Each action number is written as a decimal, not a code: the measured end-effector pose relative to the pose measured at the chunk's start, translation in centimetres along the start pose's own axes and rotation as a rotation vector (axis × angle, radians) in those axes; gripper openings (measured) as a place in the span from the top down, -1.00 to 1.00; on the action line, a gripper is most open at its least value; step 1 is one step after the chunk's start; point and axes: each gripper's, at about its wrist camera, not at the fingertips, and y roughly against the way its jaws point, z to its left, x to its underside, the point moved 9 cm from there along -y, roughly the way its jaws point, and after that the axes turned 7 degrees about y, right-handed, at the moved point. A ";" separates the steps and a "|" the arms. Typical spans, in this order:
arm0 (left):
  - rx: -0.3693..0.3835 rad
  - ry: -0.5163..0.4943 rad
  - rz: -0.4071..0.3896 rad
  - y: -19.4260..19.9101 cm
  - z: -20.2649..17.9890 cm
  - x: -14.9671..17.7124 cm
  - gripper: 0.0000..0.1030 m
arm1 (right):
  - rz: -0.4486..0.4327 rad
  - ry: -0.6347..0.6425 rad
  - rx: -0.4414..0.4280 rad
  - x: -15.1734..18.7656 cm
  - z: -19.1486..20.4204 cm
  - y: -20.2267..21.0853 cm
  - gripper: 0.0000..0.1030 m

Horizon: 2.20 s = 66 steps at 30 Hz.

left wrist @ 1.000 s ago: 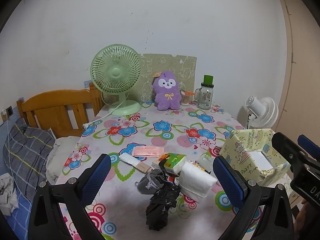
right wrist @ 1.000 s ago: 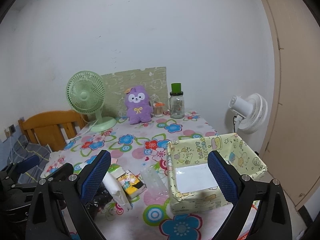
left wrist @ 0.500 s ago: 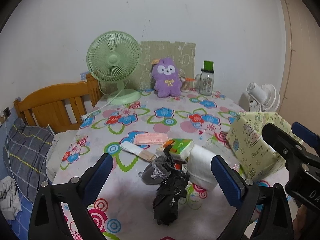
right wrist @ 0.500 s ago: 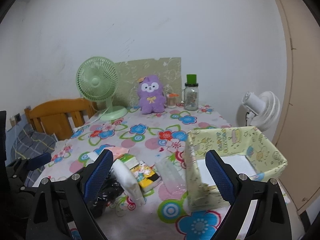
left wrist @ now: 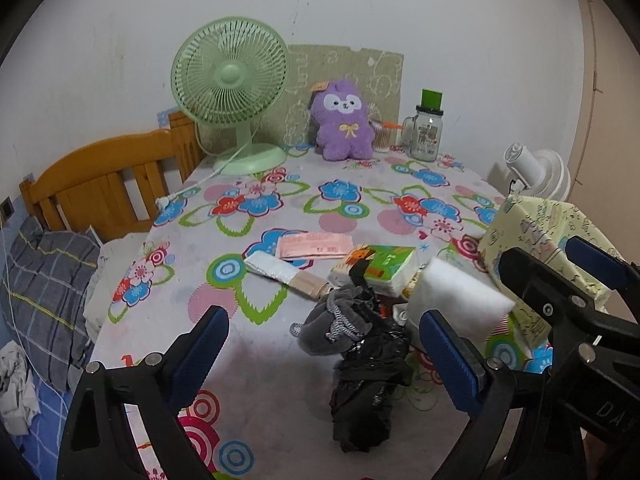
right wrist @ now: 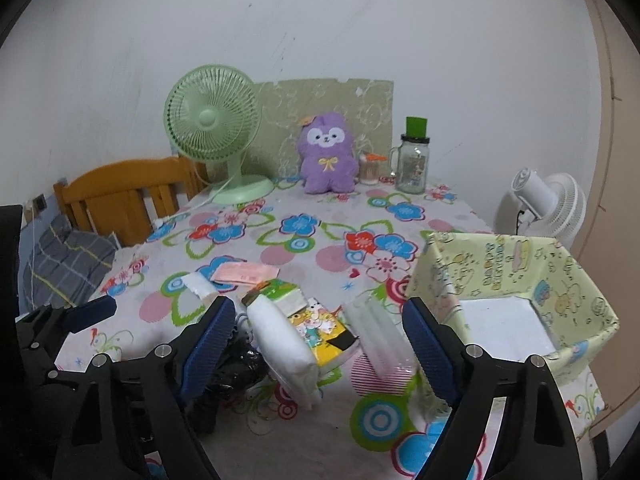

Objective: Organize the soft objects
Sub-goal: 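Move the right tool to the white folded pad while the left tool reaches the grey knit item, then close the right tool on the white pad while the left tool grasps the grey knit item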

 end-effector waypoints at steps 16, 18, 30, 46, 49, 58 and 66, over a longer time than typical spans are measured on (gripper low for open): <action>0.015 0.000 0.121 -5.0 0.5 1.4 -0.80 | 0.154 0.014 -0.033 2.1 1.3 -5.6 -0.44; 0.013 -0.002 0.136 -5.7 0.4 1.6 -0.80 | 0.177 0.013 -0.037 2.4 1.4 -6.2 -0.35; 0.017 -0.016 0.178 -8.2 0.1 2.1 -0.47 | 0.245 -0.032 -0.098 3.5 1.6 -8.2 0.20; 0.073 -0.031 0.176 -7.2 -1.3 1.9 0.05 | 0.216 -0.037 -0.104 2.9 1.3 -6.7 0.45; 0.072 -0.034 0.162 -6.6 -1.4 1.6 0.05 | 0.203 -0.032 -0.101 2.6 1.1 -6.0 0.53; 0.065 -0.031 0.120 -4.5 -2.0 0.8 0.05 | 0.152 -0.022 -0.069 1.5 0.3 -3.4 0.59; 0.066 -0.038 0.067 -2.2 -2.9 -0.5 0.05 | 0.105 -0.025 -0.057 0.2 -0.6 -1.2 0.59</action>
